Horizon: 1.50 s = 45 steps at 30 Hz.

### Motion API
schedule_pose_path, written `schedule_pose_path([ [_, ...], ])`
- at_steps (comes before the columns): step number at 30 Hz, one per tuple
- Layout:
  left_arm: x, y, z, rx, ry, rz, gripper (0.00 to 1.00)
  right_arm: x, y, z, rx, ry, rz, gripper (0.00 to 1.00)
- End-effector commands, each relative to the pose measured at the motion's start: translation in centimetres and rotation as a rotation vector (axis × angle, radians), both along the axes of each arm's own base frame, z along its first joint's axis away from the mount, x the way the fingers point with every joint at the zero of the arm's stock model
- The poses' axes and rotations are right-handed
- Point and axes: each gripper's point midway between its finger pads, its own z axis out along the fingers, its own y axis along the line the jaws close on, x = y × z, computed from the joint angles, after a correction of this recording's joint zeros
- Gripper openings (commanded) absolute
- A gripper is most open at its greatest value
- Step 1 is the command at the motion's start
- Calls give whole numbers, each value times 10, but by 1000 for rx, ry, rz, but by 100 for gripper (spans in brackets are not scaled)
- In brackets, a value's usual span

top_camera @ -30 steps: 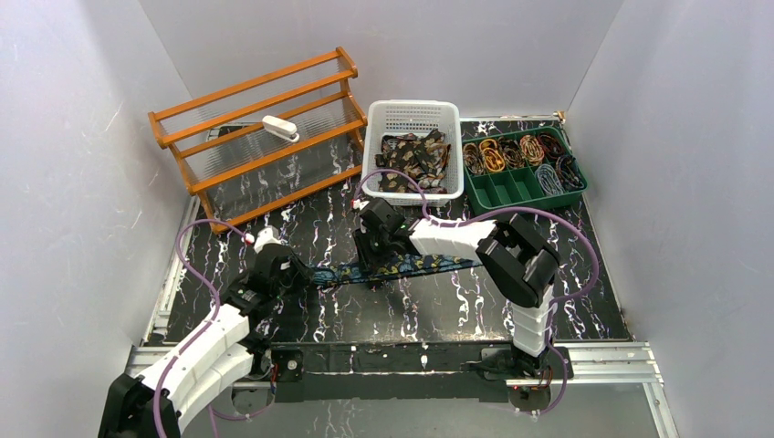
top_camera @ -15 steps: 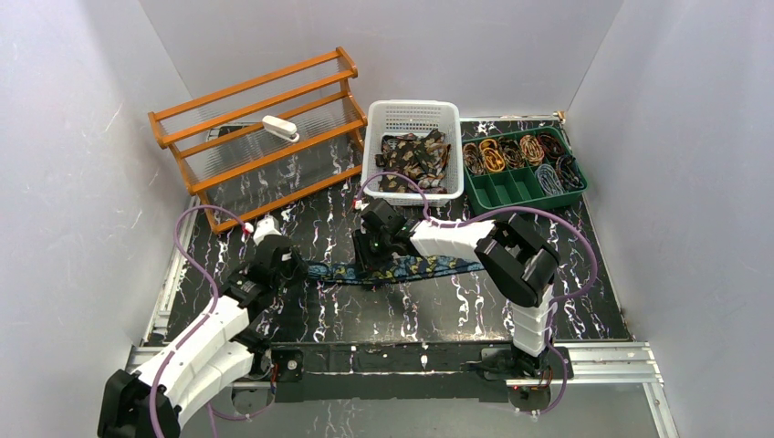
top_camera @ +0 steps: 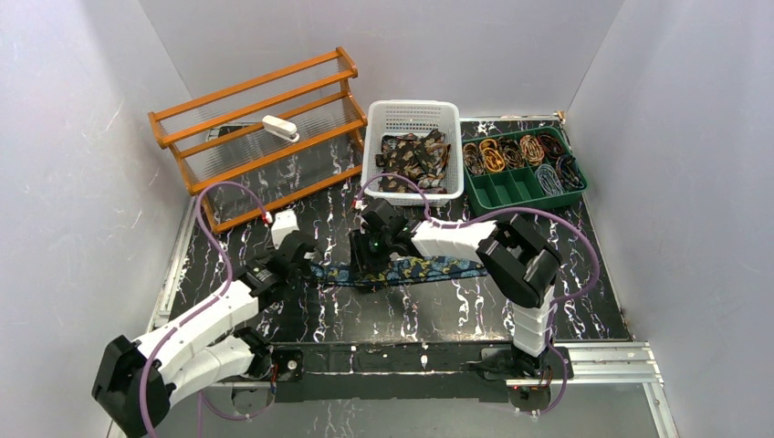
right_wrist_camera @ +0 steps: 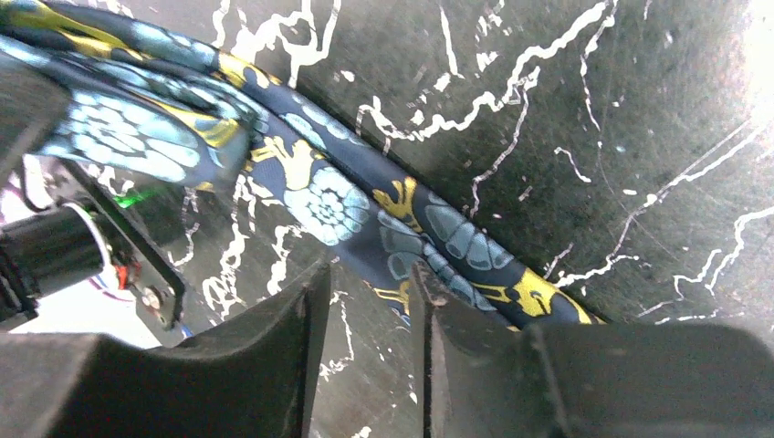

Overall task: Roll the ties
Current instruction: Roll the tie at the center of the board.

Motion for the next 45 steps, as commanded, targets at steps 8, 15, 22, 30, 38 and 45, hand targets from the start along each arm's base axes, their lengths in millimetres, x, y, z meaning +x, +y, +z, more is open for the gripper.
schedule_pose_path([
  [8, 3, 3, 31, 298, -113, 24, 1, 27, -28, 69, 164, -159, -256, 52],
  [15, 3, -10, 35, 433, -160, 13, 0, 44, -71, 77, 167, -204, -425, 55],
  [22, 3, -25, 32, 503, -180, 16, 0, 52, -102, 77, 162, -217, -519, 57],
  [30, 5, -47, 26, 532, -194, -9, 0, 55, -115, 73, 162, -198, -555, 59],
  [38, 7, -71, 20, 565, -199, -45, 3, 55, -118, 71, 169, -184, -565, 62],
  [45, 6, -95, 8, 529, -162, -75, 14, 55, -121, 66, 179, -157, -569, 65],
])
